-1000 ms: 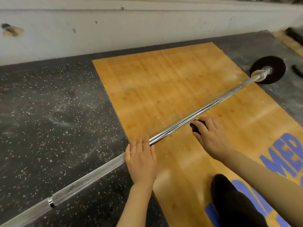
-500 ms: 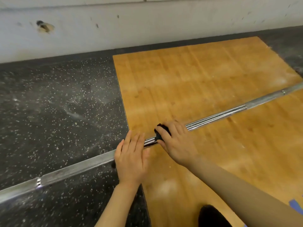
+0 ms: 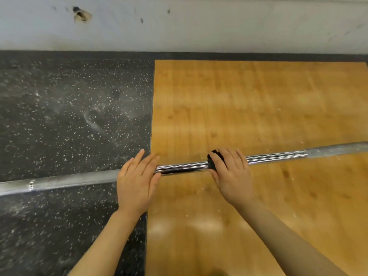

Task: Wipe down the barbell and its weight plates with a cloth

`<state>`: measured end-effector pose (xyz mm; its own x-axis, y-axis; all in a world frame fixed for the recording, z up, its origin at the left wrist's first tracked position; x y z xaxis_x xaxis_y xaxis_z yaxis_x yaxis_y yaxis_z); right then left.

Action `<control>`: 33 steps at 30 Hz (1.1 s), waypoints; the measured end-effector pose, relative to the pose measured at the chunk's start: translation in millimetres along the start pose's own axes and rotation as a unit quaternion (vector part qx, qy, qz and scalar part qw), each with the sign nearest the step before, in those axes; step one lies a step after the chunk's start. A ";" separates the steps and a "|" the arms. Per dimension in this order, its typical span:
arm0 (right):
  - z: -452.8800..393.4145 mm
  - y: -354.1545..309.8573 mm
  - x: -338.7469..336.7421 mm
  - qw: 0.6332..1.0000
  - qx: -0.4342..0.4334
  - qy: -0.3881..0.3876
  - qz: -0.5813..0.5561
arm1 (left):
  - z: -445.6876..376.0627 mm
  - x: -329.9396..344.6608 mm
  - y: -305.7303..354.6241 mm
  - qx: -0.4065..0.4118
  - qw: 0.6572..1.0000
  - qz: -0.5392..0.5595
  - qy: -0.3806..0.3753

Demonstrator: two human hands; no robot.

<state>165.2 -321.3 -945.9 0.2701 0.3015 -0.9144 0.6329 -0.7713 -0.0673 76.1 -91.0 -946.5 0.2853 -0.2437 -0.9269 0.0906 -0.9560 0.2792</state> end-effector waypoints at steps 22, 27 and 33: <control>-16.4 8.6 -2.5 0.999 -0.001 -0.018 -0.031 | -11.0 -7.5 6.7 -0.054 0.998 -0.002 -0.012; -6.4 2.4 -12.5 0.996 0.029 -0.028 -0.078 | 3.0 -11.0 13.6 -0.059 0.998 0.008 -0.010; 6.1 -4.9 -30.9 0.990 0.053 -0.022 -0.127 | 30.6 -13.6 21.4 -0.057 0.998 0.013 -0.023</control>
<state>149.3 -330.2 -919.8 0.0789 0.4707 -0.8788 0.5962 -0.7287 -0.3368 45.0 -113.1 -935.6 0.2456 -0.2772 -0.9289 0.1932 -0.9250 0.3271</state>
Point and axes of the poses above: each hand's wrist, its own z-axis away from the middle knuckle, its own x-axis out of the palm, y = z × x, the point moved 5 cm from there along -z, towards the middle knuckle, and after that the axes turned 1 degree about y, right-handed, at the moved point
